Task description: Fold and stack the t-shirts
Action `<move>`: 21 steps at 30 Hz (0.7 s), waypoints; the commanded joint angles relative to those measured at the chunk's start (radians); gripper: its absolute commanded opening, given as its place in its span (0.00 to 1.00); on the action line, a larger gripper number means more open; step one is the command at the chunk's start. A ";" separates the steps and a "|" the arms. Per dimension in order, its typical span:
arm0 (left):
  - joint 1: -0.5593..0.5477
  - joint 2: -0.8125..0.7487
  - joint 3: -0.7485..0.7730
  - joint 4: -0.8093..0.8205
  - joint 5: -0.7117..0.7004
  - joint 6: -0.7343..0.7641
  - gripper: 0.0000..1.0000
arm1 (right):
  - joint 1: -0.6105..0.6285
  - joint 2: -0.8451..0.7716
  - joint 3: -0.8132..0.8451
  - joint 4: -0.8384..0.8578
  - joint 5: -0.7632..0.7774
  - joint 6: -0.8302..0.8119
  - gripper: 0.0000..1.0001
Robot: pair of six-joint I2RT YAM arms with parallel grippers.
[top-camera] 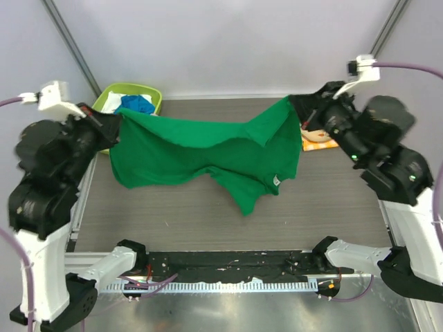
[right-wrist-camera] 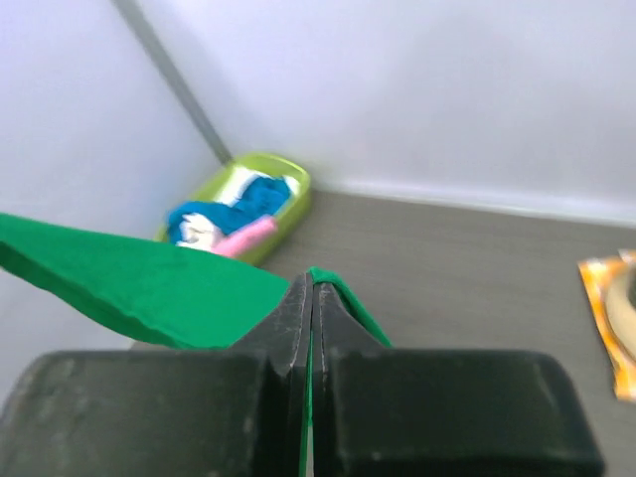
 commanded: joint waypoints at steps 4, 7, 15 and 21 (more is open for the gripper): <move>0.006 -0.131 0.243 0.064 0.286 0.023 0.00 | -0.002 -0.046 0.373 -0.058 -0.425 -0.098 0.01; 0.006 -0.148 0.328 0.051 0.328 0.008 0.00 | -0.006 -0.063 0.497 -0.053 -0.511 -0.088 0.01; 0.006 -0.158 0.458 0.145 0.509 -0.086 0.00 | -0.128 -0.045 0.708 0.009 -0.695 0.012 0.01; 0.006 -0.167 0.386 0.162 0.498 -0.093 0.00 | -0.239 -0.046 0.668 0.053 -0.732 0.077 0.01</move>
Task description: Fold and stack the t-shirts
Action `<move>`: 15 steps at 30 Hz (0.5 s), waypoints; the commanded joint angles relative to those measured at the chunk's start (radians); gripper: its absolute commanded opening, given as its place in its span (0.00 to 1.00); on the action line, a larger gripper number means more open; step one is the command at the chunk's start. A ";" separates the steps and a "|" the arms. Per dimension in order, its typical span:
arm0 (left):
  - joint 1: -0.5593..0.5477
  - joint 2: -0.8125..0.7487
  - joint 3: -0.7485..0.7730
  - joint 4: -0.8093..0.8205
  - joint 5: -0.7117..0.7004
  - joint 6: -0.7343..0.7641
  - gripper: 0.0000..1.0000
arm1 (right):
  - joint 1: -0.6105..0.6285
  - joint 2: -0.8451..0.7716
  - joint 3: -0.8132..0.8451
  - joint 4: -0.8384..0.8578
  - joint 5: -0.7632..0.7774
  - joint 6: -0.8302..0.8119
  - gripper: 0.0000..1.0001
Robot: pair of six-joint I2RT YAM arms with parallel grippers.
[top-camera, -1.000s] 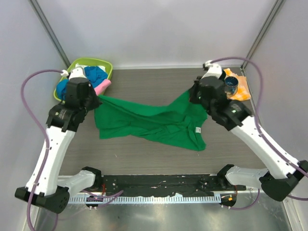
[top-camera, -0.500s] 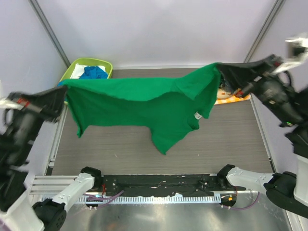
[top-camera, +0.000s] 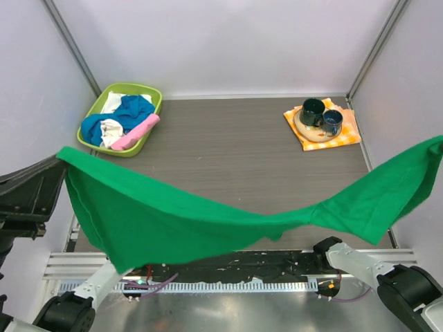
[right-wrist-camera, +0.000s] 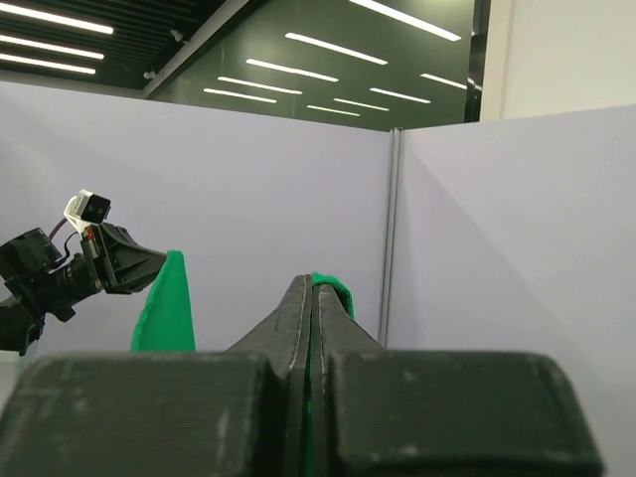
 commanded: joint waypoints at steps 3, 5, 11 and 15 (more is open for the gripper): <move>0.006 -0.023 -0.204 0.079 -0.007 -0.002 0.00 | -0.050 0.044 -0.168 0.025 0.001 0.056 0.01; 0.006 -0.044 -0.331 0.116 -0.020 -0.002 0.00 | -0.050 0.024 -0.297 0.048 0.056 0.047 0.01; 0.006 -0.067 -0.677 0.234 -0.112 -0.014 0.00 | -0.050 0.054 -0.600 0.097 0.203 0.013 0.01; 0.006 -0.069 -0.897 0.347 -0.155 -0.061 0.00 | -0.050 0.107 -0.806 0.152 0.294 -0.013 0.01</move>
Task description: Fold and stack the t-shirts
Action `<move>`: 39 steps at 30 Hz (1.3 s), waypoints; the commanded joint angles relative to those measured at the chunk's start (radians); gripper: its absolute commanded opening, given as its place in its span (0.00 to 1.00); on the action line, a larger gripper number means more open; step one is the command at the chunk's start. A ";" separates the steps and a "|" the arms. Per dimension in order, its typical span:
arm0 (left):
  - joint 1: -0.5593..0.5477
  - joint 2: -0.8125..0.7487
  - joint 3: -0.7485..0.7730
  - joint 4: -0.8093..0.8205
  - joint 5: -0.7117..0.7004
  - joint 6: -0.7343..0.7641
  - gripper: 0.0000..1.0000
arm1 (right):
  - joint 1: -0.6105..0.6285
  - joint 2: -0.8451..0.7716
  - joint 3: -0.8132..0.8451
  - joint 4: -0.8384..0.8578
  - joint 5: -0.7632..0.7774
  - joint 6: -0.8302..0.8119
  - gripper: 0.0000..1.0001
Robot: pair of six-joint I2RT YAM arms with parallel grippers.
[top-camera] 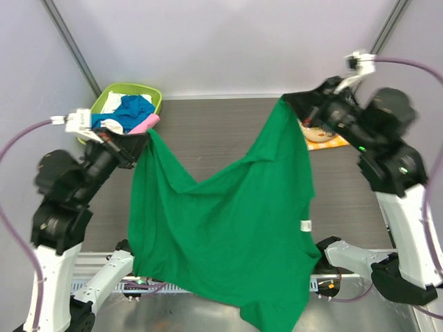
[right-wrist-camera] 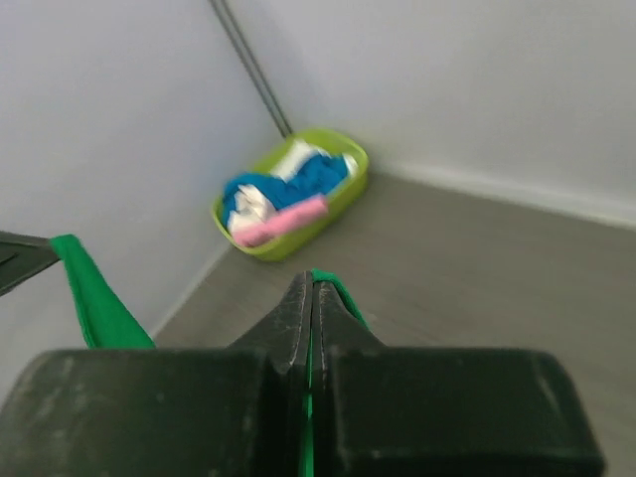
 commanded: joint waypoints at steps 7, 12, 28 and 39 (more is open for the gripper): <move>0.006 0.095 -0.500 0.341 -0.249 -0.097 0.00 | -0.069 0.233 -0.251 0.179 0.237 -0.076 0.01; 0.046 0.337 -0.564 0.502 -0.290 -0.136 0.00 | -0.204 0.425 -0.242 0.248 0.235 -0.027 0.01; 0.323 1.041 -0.041 0.636 -0.060 -0.220 0.00 | -0.299 1.069 0.353 0.182 0.215 -0.027 0.01; 0.359 1.342 0.208 0.589 0.032 -0.207 0.00 | -0.297 1.246 0.474 0.177 0.174 -0.033 0.01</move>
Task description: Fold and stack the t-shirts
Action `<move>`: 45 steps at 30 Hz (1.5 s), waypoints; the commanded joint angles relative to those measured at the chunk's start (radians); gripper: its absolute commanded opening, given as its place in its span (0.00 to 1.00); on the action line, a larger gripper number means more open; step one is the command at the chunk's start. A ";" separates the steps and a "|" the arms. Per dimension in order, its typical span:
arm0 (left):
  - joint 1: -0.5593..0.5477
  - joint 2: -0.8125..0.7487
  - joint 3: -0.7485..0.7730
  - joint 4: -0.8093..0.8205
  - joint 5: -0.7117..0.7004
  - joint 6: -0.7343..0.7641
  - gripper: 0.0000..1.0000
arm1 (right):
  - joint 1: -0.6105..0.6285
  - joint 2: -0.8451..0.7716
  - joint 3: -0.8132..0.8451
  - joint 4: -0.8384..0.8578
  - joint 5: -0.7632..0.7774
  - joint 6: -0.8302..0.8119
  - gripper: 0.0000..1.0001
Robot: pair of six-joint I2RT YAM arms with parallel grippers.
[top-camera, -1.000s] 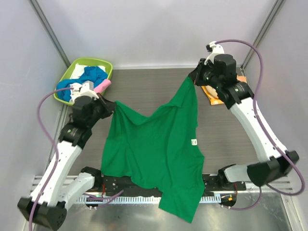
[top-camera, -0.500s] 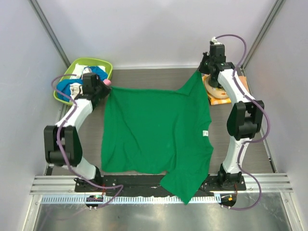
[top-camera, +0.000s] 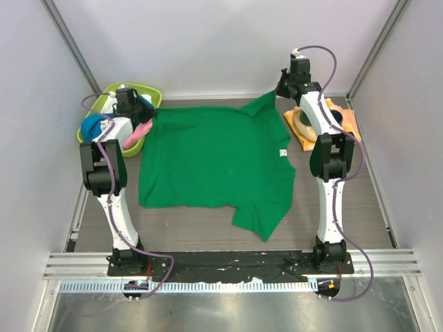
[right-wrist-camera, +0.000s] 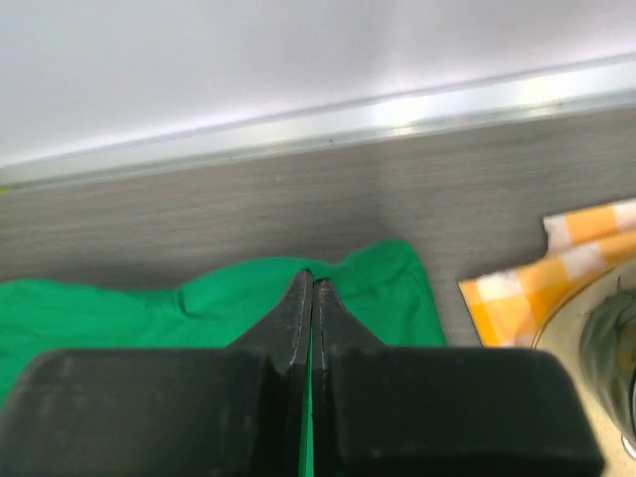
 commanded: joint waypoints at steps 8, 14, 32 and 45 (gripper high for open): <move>0.021 -0.078 -0.071 0.036 0.076 0.065 0.00 | 0.006 -0.263 -0.362 0.152 -0.076 0.000 0.01; 0.024 -0.118 -0.141 0.047 0.093 0.082 0.00 | 0.010 -0.418 -0.607 0.206 -0.067 -0.013 0.01; 0.043 -0.317 -0.382 0.094 -0.007 0.133 0.00 | 0.058 -0.572 -0.937 0.238 -0.027 0.016 0.01; 0.084 -0.376 -0.399 0.097 -0.013 0.165 0.00 | 0.066 -0.736 -0.938 0.143 0.013 0.035 0.01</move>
